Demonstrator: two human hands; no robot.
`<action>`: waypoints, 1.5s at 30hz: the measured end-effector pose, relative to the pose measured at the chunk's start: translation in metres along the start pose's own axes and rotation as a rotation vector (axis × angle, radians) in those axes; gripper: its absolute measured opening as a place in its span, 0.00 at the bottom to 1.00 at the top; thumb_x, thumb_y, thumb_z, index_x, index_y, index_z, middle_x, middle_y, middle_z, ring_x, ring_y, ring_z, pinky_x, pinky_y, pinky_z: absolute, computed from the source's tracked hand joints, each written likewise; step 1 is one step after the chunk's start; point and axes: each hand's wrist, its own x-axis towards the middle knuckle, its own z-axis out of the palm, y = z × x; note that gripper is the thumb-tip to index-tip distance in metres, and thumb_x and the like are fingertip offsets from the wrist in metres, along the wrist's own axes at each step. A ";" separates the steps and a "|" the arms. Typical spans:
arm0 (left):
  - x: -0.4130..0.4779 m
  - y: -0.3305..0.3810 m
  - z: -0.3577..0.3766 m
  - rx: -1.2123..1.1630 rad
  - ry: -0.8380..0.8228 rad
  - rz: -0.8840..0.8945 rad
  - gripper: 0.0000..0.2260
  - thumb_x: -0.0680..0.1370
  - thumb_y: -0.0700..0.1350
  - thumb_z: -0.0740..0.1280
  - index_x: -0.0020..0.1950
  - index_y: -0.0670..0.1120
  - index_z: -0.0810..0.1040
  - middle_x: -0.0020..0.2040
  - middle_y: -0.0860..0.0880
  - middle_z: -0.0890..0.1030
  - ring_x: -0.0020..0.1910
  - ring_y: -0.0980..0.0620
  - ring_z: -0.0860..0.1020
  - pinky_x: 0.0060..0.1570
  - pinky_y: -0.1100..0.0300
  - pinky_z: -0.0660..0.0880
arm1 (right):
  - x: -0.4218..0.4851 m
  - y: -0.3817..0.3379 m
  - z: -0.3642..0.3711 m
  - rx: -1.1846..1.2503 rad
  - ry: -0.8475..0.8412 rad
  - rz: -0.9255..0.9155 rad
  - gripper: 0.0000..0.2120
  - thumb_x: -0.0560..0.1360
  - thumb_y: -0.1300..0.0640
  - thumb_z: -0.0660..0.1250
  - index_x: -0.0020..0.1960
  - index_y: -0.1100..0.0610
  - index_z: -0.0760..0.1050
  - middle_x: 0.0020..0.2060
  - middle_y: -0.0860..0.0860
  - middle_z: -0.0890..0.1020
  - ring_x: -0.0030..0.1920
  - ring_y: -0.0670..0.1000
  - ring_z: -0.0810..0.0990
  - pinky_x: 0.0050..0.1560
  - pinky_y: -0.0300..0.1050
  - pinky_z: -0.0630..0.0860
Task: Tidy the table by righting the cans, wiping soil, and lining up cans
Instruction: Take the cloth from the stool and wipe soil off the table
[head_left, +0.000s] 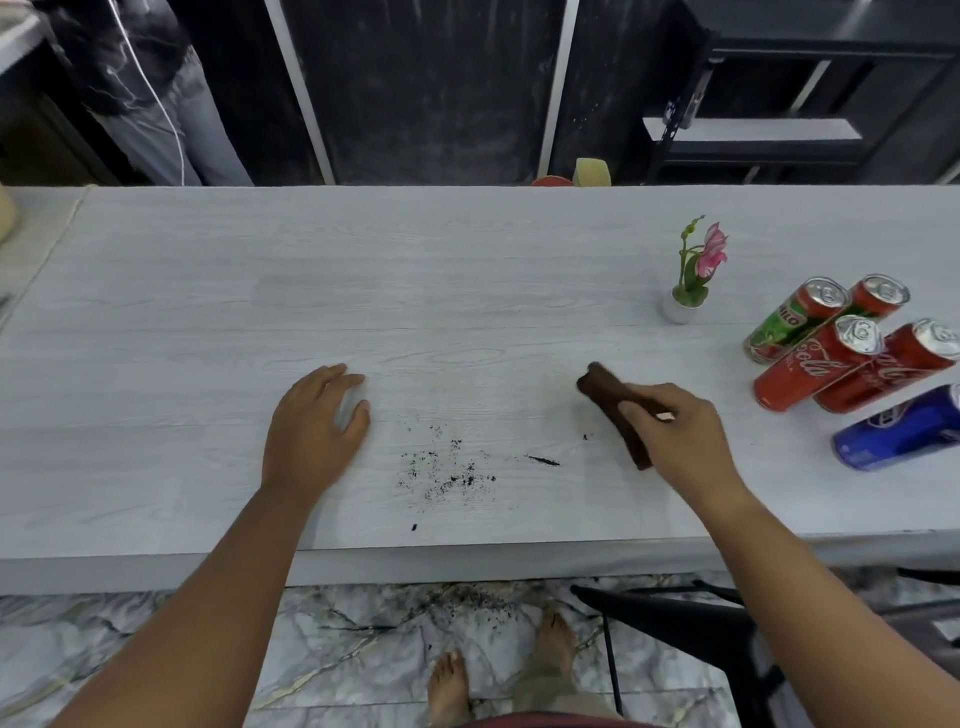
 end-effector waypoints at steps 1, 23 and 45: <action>0.000 0.000 0.000 -0.001 -0.001 -0.001 0.19 0.82 0.56 0.66 0.70 0.51 0.83 0.73 0.52 0.80 0.73 0.47 0.77 0.73 0.45 0.75 | 0.000 0.002 -0.010 0.020 0.049 0.024 0.13 0.79 0.59 0.75 0.59 0.44 0.87 0.50 0.36 0.87 0.53 0.35 0.84 0.52 0.31 0.76; -0.006 0.005 -0.001 -0.013 -0.014 -0.035 0.16 0.84 0.48 0.71 0.73 0.50 0.82 0.77 0.49 0.78 0.77 0.45 0.74 0.76 0.43 0.72 | -0.034 -0.004 0.034 0.016 0.051 0.214 0.09 0.79 0.57 0.74 0.57 0.49 0.88 0.47 0.45 0.87 0.49 0.50 0.86 0.47 0.43 0.82; -0.010 0.002 0.003 -0.022 -0.037 -0.029 0.18 0.86 0.50 0.68 0.77 0.49 0.79 0.81 0.48 0.75 0.83 0.49 0.67 0.84 0.46 0.59 | -0.077 0.036 0.002 -0.445 0.245 0.008 0.08 0.78 0.60 0.76 0.57 0.58 0.87 0.46 0.51 0.83 0.46 0.56 0.83 0.46 0.47 0.77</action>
